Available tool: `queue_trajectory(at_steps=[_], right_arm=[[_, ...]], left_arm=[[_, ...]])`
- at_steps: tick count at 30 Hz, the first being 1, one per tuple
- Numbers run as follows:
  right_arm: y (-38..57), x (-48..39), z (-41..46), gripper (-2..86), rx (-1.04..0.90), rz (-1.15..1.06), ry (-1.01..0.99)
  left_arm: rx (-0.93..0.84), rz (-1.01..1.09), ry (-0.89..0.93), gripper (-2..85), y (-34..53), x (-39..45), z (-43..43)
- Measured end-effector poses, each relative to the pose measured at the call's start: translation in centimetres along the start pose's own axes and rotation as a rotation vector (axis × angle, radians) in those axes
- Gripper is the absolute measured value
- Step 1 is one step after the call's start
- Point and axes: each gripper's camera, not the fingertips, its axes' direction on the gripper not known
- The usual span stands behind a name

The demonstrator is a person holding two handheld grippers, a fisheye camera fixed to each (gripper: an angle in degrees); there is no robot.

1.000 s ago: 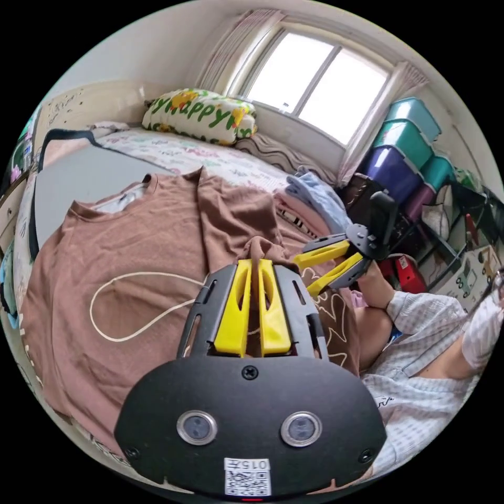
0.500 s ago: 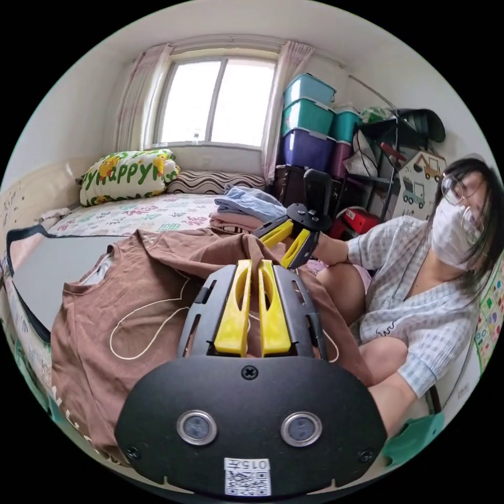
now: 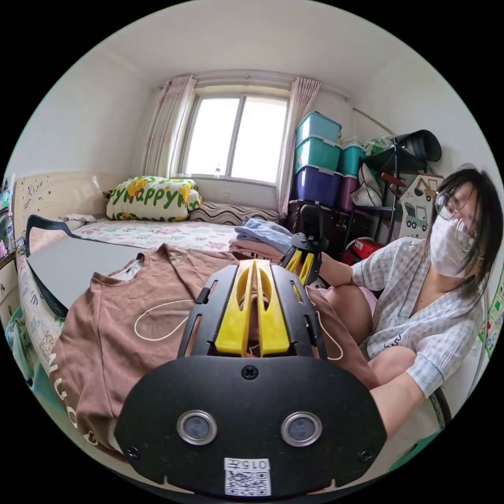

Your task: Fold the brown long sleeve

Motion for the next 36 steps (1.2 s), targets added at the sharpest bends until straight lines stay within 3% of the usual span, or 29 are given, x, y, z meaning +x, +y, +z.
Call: queue_trajectory(at_steps=[2,6,13,16,20,23,28,32,36], right_arm=[[-0.1,0.0,-0.5,7.8,0.063,0.024,0.009],[-0.3,-0.9,1.2,8.2,0.043,0.023,0.218],[0.3,-0.2,4.9,6.7,-0.171,-0.018,0.024],[1.2,0.1,4.5,6.6,-0.148,-0.030,-0.003],[3.2,2.3,1.8,6.2,-0.045,0.026,-0.097],[6.2,5.1,-1.9,6.0,0.049,0.131,-0.067],[12.9,8.3,-8.5,5.6,0.149,0.296,0.331],[15.1,10.1,-10.4,6.4,0.131,0.308,0.487],[14.6,13.9,-8.9,8.2,-0.023,0.289,0.576]], left_arm=[[-0.028,-0.004,-0.039,-0.4,-0.4,0.3,1.2],[-0.225,-0.002,-0.054,-0.4,-0.8,0.3,7.3],[-0.624,0.039,-0.052,-0.4,0.7,0.5,16.9],[-0.737,0.059,-0.064,-0.4,1.7,0.4,19.9],[-0.697,0.071,-0.077,-0.4,1.8,-0.6,20.8],[-0.533,0.059,-0.127,-0.4,1.0,-2.2,19.8],[-0.210,-0.104,-0.383,-0.7,0.0,-7.4,17.7],[-0.183,-0.199,-0.498,-0.7,-1.6,-11.3,20.1],[-0.278,-0.336,-0.653,-0.3,-5.7,-17.9,25.4]])
